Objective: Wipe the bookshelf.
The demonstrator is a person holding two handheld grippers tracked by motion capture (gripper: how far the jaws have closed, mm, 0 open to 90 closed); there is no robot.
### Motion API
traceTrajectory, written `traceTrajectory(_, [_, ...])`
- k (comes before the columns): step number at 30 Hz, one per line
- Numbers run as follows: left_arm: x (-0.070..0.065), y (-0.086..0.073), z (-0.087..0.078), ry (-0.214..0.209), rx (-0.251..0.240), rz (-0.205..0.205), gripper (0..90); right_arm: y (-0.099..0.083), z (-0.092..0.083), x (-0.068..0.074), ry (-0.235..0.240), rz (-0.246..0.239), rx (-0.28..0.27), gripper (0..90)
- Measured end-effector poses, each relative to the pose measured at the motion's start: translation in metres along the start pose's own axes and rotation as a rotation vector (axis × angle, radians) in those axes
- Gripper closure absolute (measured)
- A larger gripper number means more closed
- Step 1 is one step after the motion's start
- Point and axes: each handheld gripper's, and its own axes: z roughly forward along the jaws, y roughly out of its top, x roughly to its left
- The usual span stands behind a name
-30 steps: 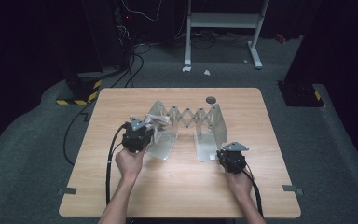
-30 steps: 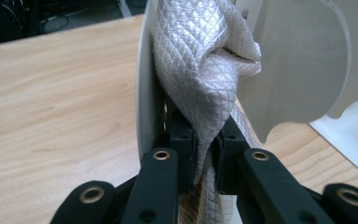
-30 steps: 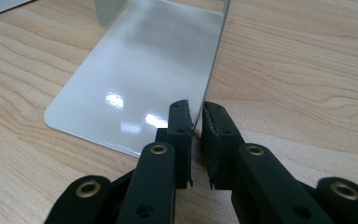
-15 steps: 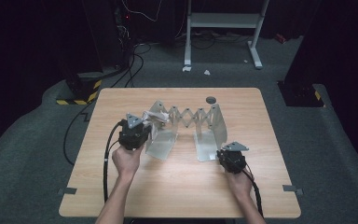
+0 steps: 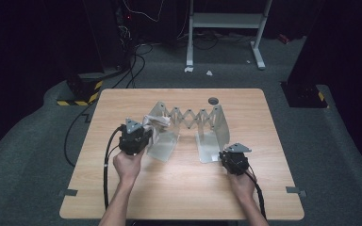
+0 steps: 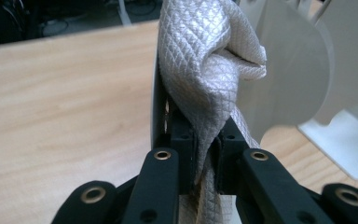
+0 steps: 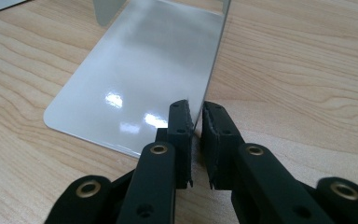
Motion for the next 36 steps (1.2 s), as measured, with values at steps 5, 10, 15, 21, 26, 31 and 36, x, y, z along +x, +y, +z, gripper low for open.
traceTrajectory(5, [0.002, -0.014, 0.010, 0.001, 0.029, -0.013, 81.1, 0.000, 0.000, 0.000, -0.001, -0.001, 0.000, 82.1])
traceTrajectory(10, [0.002, -0.019, 0.018, 0.007, 0.049, -0.018, 81.0, 0.000, 0.000, 0.000, -0.002, -0.004, -0.001, 82.0])
traceTrajectory(15, [0.003, -0.030, 0.028, 0.019, 0.075, -0.023, 80.9, 0.000, 0.000, 0.000, -0.002, -0.005, -0.001, 82.0])
traceTrajectory(21, [0.003, -0.041, 0.042, 0.028, 0.133, -0.016, 80.8, 0.000, 0.000, 0.000, -0.003, -0.005, -0.001, 82.0])
traceTrajectory(26, [0.001, -0.049, 0.051, 0.032, 0.154, -0.012, 80.9, 0.000, 0.000, 0.000, -0.002, -0.005, -0.001, 82.1])
traceTrajectory(31, [-0.001, -0.052, 0.052, 0.035, 0.166, 0.004, 80.9, 0.000, 0.000, 0.000, -0.003, -0.005, -0.001, 82.1])
traceTrajectory(36, [-0.007, -0.055, 0.053, 0.032, 0.176, 0.020, 80.9, 0.000, 0.000, 0.000, -0.004, -0.006, -0.001, 82.0])
